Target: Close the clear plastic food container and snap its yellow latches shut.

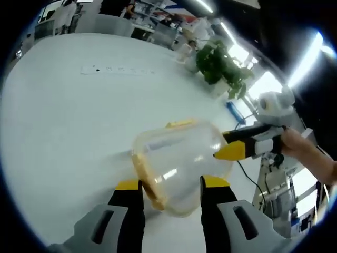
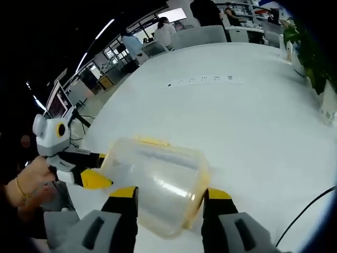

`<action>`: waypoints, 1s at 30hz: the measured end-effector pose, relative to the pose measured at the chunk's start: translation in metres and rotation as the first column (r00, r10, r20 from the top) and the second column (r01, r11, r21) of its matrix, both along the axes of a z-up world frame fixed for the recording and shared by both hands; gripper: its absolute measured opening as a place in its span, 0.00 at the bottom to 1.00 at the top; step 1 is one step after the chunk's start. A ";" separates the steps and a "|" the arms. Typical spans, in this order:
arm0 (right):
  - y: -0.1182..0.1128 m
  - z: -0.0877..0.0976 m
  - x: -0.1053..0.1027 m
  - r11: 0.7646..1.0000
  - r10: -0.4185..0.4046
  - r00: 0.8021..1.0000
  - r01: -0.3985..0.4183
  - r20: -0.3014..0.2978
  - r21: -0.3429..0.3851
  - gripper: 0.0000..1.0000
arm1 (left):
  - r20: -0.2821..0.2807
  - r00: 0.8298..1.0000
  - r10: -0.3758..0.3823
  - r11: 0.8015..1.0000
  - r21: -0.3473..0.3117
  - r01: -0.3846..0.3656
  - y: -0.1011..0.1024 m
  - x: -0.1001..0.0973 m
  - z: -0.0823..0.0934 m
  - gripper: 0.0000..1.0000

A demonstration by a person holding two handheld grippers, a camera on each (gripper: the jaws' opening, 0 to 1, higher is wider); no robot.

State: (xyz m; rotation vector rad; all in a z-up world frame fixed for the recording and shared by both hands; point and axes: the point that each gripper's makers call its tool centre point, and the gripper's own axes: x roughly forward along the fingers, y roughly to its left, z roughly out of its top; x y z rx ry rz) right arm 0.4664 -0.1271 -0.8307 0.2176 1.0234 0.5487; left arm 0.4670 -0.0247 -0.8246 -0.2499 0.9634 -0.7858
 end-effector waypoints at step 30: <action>0.053 0.001 0.012 1.000 -0.003 0.999 0.002 0.037 0.008 0.47 | 0.036 0.994 0.098 0.995 0.018 -0.099 0.055 0.013 -0.005 0.40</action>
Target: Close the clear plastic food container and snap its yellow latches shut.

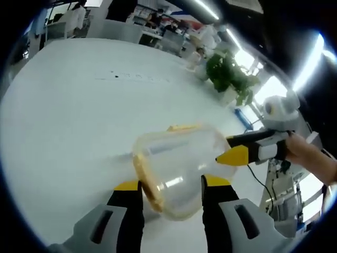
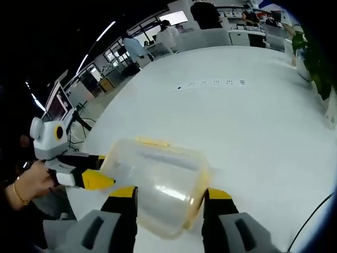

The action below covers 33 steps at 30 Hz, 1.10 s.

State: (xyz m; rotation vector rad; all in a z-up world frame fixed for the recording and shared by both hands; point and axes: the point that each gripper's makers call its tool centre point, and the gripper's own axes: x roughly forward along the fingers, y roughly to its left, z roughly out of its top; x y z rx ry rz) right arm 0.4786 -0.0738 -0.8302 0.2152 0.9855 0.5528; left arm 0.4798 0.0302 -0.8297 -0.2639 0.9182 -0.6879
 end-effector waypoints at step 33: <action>0.029 0.001 0.026 0.999 -0.036 0.996 0.034 0.087 0.027 0.49 | 0.051 0.997 0.057 0.998 -0.023 -0.056 0.031 0.028 0.001 0.42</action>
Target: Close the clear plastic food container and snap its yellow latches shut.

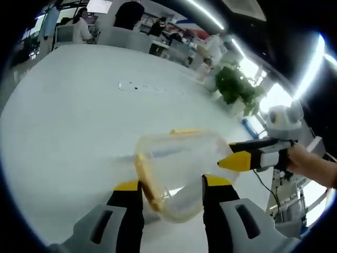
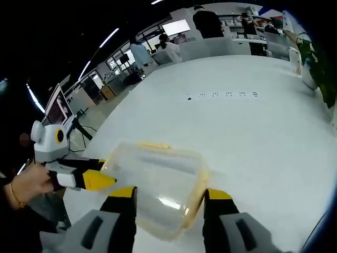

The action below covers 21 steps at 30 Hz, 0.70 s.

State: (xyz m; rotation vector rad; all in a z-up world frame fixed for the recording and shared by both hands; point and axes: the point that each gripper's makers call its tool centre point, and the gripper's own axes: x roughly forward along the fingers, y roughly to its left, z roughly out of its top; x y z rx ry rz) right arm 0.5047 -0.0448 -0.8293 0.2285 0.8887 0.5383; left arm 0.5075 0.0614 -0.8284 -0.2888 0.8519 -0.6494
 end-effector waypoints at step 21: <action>-0.004 0.007 -0.007 0.996 0.064 0.994 -0.058 0.094 -0.068 0.65 | 0.072 0.996 0.054 0.998 -0.037 -0.051 0.012 -0.003 0.025 0.60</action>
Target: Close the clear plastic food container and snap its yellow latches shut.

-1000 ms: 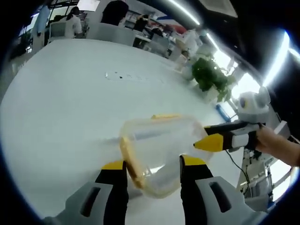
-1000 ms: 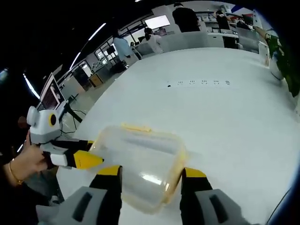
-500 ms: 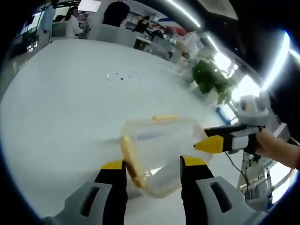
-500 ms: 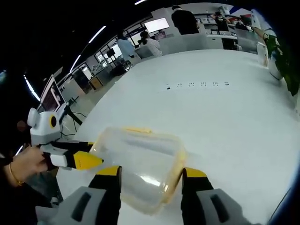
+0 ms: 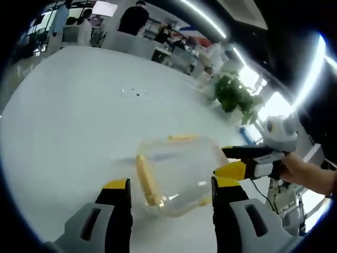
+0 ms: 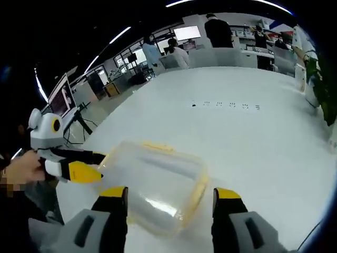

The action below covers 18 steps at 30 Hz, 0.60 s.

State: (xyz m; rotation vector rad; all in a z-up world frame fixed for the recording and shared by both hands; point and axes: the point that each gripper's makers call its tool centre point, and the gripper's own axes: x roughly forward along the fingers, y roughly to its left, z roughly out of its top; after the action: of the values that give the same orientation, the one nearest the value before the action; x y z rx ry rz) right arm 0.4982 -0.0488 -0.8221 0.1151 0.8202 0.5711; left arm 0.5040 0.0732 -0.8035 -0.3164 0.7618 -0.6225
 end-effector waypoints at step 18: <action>-0.001 0.043 -0.052 0.999 0.020 0.994 -0.023 0.109 0.024 0.69 | 0.232 0.970 -0.071 0.984 0.176 0.030 0.028 -0.049 0.045 0.61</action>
State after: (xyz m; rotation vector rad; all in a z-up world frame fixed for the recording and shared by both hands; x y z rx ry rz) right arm 0.4464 -0.0497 -0.7792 0.0974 0.7094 0.6028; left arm 0.4551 0.1008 -0.7584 -0.0614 0.5896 -0.6259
